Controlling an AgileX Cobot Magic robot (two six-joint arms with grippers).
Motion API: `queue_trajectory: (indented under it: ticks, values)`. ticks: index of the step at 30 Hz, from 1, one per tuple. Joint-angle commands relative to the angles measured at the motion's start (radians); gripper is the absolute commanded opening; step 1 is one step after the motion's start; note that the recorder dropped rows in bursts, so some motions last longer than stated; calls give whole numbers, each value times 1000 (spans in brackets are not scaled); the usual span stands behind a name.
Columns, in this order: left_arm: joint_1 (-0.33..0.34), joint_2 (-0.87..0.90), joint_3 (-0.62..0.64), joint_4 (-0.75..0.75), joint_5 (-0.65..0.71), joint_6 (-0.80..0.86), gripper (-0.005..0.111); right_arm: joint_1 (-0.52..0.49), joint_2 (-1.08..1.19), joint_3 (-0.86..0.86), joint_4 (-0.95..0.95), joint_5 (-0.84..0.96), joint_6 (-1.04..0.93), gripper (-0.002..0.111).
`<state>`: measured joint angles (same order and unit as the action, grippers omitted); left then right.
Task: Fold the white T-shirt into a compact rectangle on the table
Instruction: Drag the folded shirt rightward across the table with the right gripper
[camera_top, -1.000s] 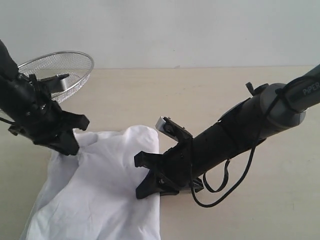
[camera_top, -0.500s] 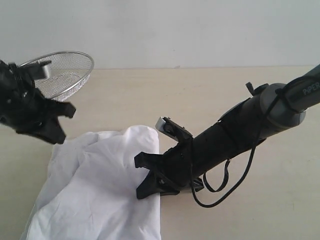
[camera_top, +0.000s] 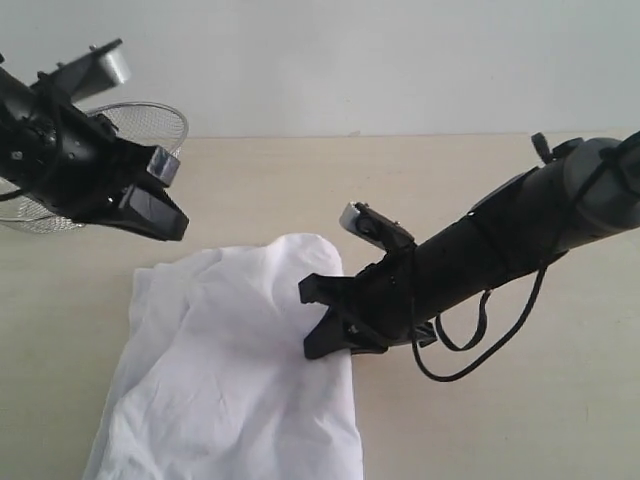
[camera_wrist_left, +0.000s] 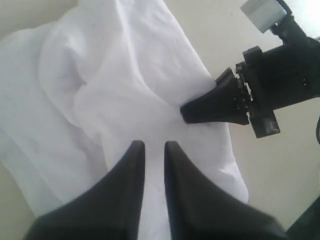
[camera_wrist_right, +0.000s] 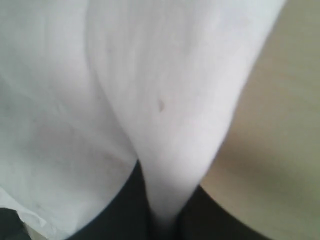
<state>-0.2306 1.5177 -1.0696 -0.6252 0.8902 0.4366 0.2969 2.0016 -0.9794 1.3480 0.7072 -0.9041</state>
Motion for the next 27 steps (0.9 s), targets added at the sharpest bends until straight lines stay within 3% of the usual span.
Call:
queue_trajectory:
  ticks: [1, 10, 27]
  values:
    - [-6, -120, -1, 21, -26, -33, 14, -77, -18, 0, -11, 14, -18, 0]
    - [-6, -324, 82, 18, -37, -40, 14, -183, -18, -82, -103, 51, 3, 0]
    - [-6, -552, 134, 17, -27, -36, 14, -399, 121, -554, -544, 303, 354, 0]
